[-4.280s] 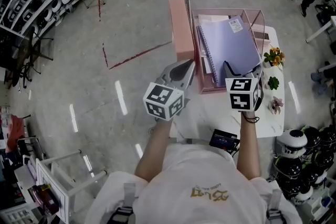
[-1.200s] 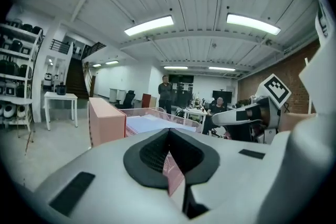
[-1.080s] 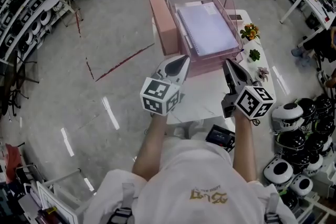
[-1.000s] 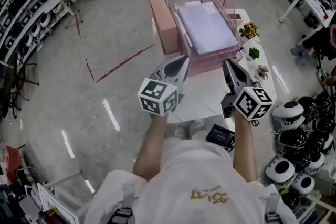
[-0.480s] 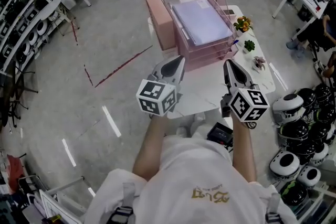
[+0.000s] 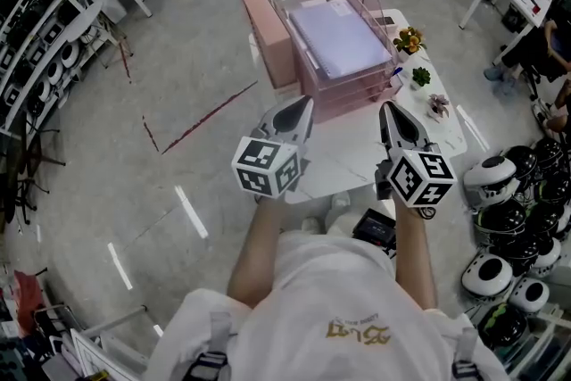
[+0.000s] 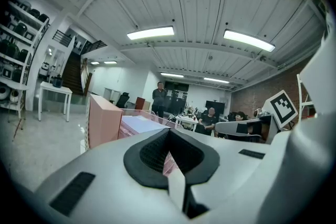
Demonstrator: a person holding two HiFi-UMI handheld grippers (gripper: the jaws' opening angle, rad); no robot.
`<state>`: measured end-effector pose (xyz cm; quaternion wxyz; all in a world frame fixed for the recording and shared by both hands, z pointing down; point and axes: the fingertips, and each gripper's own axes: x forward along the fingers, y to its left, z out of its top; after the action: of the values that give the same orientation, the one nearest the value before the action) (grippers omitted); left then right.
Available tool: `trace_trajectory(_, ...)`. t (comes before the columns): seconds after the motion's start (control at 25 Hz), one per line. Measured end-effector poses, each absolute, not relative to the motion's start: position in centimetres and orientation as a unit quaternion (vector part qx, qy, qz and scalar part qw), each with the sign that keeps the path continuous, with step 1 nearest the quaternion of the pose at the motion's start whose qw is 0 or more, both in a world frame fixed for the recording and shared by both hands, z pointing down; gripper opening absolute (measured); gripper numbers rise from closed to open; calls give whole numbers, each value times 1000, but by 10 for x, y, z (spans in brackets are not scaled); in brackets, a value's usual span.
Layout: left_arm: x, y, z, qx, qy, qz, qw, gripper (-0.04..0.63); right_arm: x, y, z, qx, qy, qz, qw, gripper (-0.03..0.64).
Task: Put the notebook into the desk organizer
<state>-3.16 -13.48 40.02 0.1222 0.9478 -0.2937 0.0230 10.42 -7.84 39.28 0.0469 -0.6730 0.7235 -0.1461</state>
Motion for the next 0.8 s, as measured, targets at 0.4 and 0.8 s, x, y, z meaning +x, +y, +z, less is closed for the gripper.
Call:
trace_trajectory(0.4, -27, -138, 404, 948, -290, 26, 124, 16, 106, -80, 395, -674, 722, -148, 39, 12)
trace_trajectory(0.8, -21, -140, 407, 950, -283, 30, 127, 16, 107, -81, 395, -673, 723, -151, 42, 12)
